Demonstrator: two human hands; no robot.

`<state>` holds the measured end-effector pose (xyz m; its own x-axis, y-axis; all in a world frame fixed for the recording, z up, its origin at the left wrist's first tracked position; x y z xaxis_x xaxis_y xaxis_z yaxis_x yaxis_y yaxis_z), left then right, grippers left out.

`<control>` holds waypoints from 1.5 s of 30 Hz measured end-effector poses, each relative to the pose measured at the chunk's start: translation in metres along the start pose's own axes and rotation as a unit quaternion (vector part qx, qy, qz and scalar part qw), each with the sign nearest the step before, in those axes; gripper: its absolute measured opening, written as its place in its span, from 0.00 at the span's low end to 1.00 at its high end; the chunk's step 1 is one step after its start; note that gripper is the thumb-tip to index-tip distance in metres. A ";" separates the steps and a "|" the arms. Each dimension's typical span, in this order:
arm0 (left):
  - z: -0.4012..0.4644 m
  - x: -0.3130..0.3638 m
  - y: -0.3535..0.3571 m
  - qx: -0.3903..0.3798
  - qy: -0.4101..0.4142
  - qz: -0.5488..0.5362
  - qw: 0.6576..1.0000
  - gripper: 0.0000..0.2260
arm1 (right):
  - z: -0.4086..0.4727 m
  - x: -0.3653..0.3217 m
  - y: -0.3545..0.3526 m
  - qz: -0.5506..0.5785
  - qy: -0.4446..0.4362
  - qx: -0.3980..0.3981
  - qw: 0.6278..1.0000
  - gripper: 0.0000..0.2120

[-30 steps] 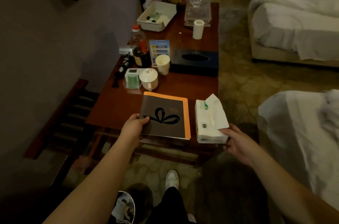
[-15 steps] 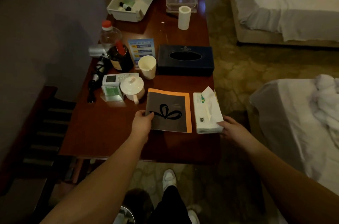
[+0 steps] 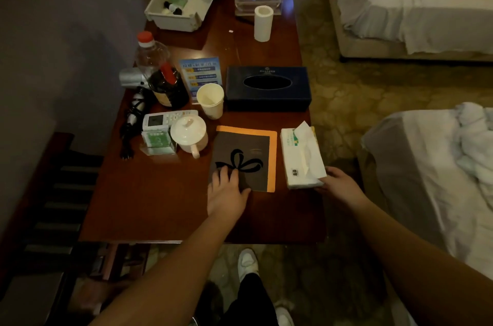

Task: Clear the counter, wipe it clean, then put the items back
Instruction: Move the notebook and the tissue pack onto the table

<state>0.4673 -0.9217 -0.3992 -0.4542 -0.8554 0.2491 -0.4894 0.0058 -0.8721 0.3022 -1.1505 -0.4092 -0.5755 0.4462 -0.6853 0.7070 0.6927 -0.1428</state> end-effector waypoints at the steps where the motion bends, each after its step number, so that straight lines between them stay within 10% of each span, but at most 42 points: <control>1: 0.002 0.000 -0.002 0.005 -0.007 -0.002 1.000 0.29 | 0.002 -0.001 0.001 0.001 0.000 0.002 1.000 0.26; 32: -0.050 -0.004 -0.048 0.079 -0.008 -0.144 0.986 0.20 | -0.051 -0.011 -0.036 -0.180 -0.069 -0.005 0.981 0.14; 45: -0.259 -0.082 -0.068 0.142 -0.197 -0.362 0.900 0.14 | -0.178 -0.042 -0.011 -0.482 -0.268 -0.088 0.830 0.11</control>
<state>0.3450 -0.7177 -0.2509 0.2345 -0.6993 0.6753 -0.3154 -0.7118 -0.6276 0.2453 -1.0764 -0.2518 -0.5402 -0.6465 -0.5387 -0.0734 0.6739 -0.7352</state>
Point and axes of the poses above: each hand's wrist, its own z-axis towards the middle knuckle, its own y-axis out of the palm, x = y × z, the point moved 6 cm from there along z, towards the middle knuckle, and after that the axes turned 1 degree about -x, right-handed, at the moved point
